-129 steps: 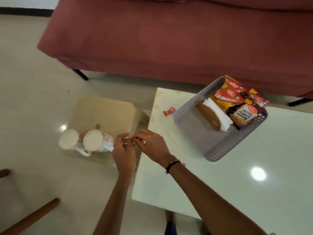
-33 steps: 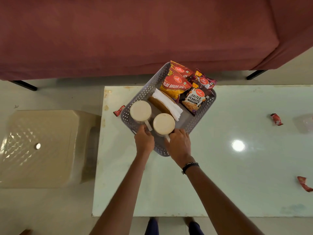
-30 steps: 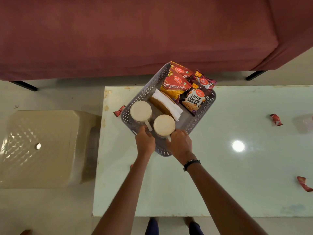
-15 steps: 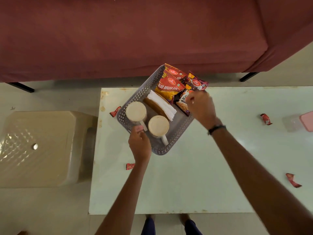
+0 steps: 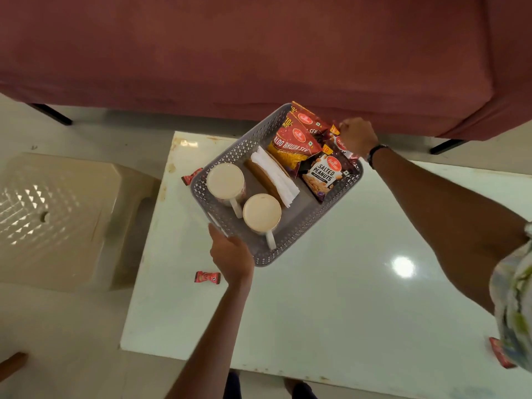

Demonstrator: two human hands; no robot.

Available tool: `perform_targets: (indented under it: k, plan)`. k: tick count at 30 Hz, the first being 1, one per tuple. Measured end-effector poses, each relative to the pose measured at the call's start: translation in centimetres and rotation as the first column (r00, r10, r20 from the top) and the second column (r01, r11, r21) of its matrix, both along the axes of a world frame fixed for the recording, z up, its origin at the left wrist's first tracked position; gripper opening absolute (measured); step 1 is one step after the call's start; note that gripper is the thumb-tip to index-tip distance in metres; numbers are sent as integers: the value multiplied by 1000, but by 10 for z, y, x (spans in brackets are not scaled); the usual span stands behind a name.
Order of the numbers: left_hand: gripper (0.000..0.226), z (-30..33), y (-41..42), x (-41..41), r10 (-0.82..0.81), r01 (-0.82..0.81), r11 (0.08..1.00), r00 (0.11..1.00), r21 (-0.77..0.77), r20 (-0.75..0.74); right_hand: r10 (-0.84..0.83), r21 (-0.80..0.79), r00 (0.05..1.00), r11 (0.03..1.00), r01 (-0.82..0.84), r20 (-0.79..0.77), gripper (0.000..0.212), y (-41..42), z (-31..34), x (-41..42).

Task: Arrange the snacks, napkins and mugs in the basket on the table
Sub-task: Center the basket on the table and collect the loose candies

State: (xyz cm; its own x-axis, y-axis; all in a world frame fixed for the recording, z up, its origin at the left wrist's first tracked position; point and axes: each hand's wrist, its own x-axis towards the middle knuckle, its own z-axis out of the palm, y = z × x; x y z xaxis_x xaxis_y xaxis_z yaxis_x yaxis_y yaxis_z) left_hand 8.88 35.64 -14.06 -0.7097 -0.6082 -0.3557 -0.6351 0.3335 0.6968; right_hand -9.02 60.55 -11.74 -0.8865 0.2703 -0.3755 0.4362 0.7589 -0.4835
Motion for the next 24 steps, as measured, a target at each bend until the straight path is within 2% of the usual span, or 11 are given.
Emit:
perform_targets:
  k: [3, 5, 8, 14, 18, 24]
  plan:
    - [26, 3, 2, -5, 88, -88, 995, 996, -49, 6, 38, -90, 998, 995, -34, 53, 32, 6, -2, -6]
    - [26, -1, -2, -9, 116, -115, 991, 993, -62, 21, 91, -157, 992, 985, -77, 84, 32, 8, -4, -7]
    - [27, -7, -10, -16, 101, -96, 992, 993, -79, 68, 100, -135, 993, 987, -91, 64, 30, 11, -8, -4]
    - [24, -8, -20, -12, 20, -14, 995, 998, -94, 62, 1, -158, 1000, 987, 0, 4, 28, 24, -5, 30]
    - [24, 7, -23, -2, -82, 89, 989, 995, -121, 58, -160, -246, 986, 959, 144, -45, 25, 36, 14, 82]
    - [25, 41, -17, 12, -212, 223, 966, 973, -133, 94, -391, -232, 920, 893, 387, 28, 28, 50, 33, 188]
